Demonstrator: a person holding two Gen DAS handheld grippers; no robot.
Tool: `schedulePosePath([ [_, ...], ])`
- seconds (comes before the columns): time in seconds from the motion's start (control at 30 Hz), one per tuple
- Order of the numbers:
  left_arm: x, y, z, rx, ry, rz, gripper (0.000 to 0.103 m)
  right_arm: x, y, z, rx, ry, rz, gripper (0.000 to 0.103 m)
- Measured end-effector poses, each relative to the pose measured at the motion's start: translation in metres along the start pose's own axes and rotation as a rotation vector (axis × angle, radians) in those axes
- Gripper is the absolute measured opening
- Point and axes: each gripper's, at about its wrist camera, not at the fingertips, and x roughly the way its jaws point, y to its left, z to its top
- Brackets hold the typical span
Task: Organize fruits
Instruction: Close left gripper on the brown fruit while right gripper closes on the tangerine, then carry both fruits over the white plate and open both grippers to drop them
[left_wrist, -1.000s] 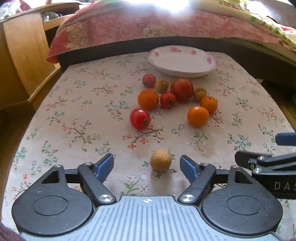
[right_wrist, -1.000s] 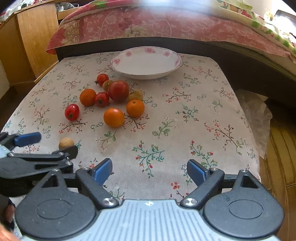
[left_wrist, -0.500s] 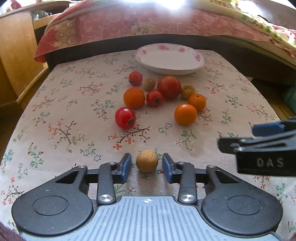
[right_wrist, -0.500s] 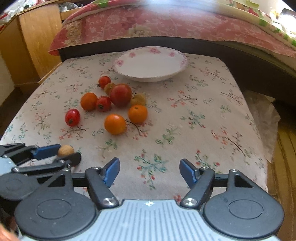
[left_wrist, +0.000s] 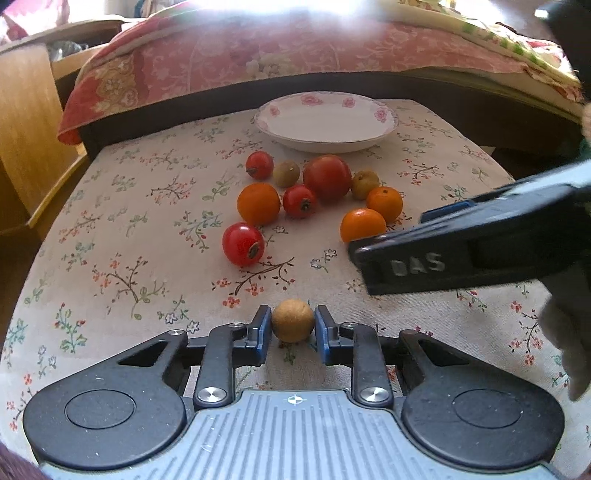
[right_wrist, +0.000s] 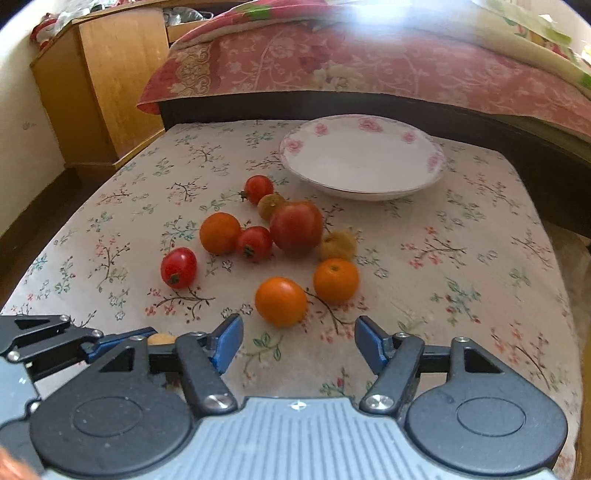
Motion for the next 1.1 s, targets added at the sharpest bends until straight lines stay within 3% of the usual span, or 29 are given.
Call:
schedulePosePath([
  [0.3,0.002,-0.005,0.0,0.031,-0.021,0.009,0.033,0.018,0.001,0.005,-0.012,-0.01,0.006,0.061],
  [0.5,0.002,-0.006,0.0,0.043,-0.02,0.018,0.034,0.016,0.01,0.002,-0.083,-0.017,-0.024,0.037],
  [1.1,-0.008,-0.02,-0.012,0.151,-0.018,0.067,0.034,0.0,-0.003,-0.004,-0.067,0.008,-0.011,0.036],
])
